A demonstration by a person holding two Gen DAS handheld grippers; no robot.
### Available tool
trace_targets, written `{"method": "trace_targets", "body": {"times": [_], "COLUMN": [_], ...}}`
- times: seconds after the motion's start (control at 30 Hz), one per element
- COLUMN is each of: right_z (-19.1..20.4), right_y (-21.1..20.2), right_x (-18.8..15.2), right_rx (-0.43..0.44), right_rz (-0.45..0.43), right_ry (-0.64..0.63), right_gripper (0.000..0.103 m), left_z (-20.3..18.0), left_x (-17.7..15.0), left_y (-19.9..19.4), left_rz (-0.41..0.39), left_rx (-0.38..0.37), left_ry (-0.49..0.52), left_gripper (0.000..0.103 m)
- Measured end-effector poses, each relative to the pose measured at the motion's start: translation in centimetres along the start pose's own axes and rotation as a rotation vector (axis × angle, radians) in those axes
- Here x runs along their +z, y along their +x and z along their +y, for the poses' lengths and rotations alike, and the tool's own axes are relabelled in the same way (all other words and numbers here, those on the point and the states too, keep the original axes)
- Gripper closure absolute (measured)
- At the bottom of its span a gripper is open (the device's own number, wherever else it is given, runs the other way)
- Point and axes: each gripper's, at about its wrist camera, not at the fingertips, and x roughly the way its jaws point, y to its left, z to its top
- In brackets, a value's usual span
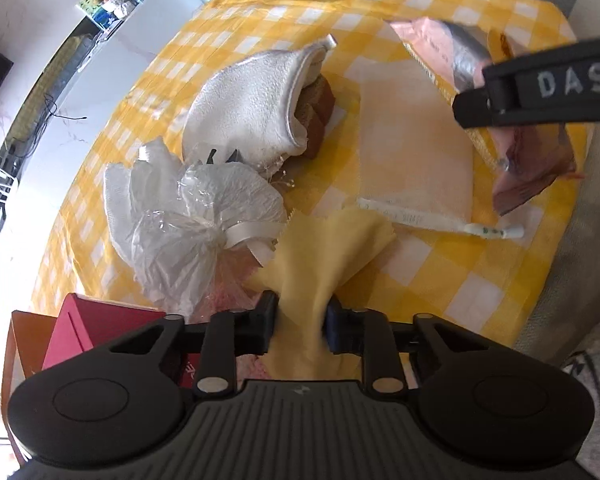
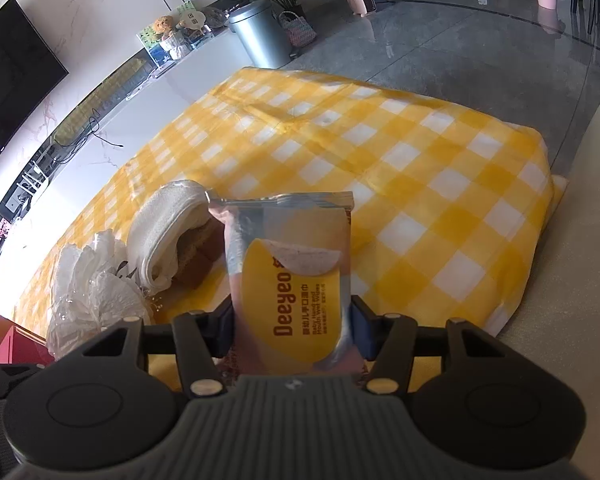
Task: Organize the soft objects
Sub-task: 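Grasp the yellow cloth with the left gripper while the right gripper holds the snack bag, then drop the snack bag into the white box with the right gripper while the left carries the yellow cloth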
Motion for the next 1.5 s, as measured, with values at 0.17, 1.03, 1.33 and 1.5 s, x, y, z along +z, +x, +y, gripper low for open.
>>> {"method": "trace_targets", "body": {"times": [0.17, 1.03, 1.33, 1.5], "right_z": [0.1, 3.0, 5.0, 9.3], "right_y": [-1.0, -3.9, -8.4, -11.2], "right_x": [0.1, -0.2, -0.5, -1.9], "right_rx": [-0.015, 0.132, 0.318, 0.500], "right_rz": [-0.036, -0.092, -0.195, -0.208], "right_ry": [-0.007, -0.078, -0.100, -0.193], "right_gripper": [0.047, 0.047, 0.047, 0.047], "left_z": [2.7, 11.5, 15.7, 19.0], "left_x": [-1.4, -11.6, -16.6, -21.5], "left_y": [-4.8, -11.9, -14.8, -15.7], "left_rz": [-0.084, -0.290, -0.395, -0.471], "left_rx": [-0.123, -0.422, -0.376, -0.366], "left_ry": [-0.103, -0.478, -0.636, -0.786], "left_gripper": [0.087, 0.099, 0.099, 0.099]}}
